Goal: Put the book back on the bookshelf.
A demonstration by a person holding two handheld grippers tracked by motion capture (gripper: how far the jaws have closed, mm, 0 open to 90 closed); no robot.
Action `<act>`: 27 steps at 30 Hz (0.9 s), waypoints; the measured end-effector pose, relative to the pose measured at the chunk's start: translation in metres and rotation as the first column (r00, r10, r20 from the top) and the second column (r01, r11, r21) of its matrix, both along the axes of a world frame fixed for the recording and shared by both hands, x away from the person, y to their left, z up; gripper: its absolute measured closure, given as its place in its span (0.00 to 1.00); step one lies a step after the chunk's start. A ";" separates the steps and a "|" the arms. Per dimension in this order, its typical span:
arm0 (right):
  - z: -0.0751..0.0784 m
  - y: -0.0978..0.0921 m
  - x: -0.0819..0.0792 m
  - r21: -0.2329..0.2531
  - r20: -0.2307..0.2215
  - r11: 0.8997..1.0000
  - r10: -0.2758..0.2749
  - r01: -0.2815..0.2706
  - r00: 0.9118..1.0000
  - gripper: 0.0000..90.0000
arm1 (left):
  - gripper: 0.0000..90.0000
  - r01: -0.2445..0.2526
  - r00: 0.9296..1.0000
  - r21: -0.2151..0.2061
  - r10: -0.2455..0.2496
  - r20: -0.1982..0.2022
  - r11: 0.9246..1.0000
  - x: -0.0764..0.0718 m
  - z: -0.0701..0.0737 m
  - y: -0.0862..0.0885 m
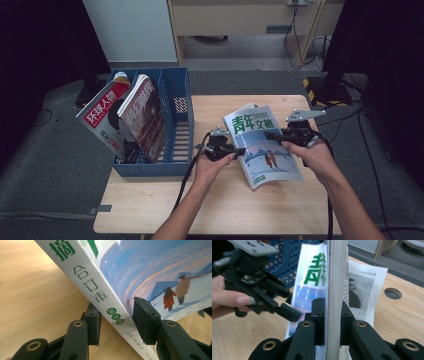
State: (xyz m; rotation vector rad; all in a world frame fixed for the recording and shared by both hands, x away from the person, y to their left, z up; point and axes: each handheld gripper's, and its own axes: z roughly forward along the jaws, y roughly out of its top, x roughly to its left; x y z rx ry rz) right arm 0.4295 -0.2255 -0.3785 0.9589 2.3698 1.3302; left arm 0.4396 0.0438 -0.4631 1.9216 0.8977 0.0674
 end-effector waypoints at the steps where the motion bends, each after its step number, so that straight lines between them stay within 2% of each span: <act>1: 0.000 -0.001 0.000 -0.002 0.000 1.000 0.000 0.000 1.000 0.89 | 0.66 0.007 1.000 0.015 -0.007 0.014 1.000 -0.001 0.003 0.000; 9: -0.005 -0.008 -0.001 0.003 -0.006 1.000 -0.015 0.015 1.000 0.88 | 0.68 0.025 0.996 0.073 -0.030 0.079 0.997 -0.004 0.015 0.002; 20: -0.010 -0.008 -0.001 -0.005 -0.009 1.000 -0.013 0.013 1.000 0.88 | 0.70 0.042 0.992 0.112 -0.054 0.112 0.993 -0.006 0.022 0.005; 27: -0.009 -0.011 -0.003 -0.013 -0.015 1.000 -0.009 0.009 1.000 0.86 | 0.71 0.054 0.989 0.121 -0.070 0.133 0.991 -0.008 0.025 0.005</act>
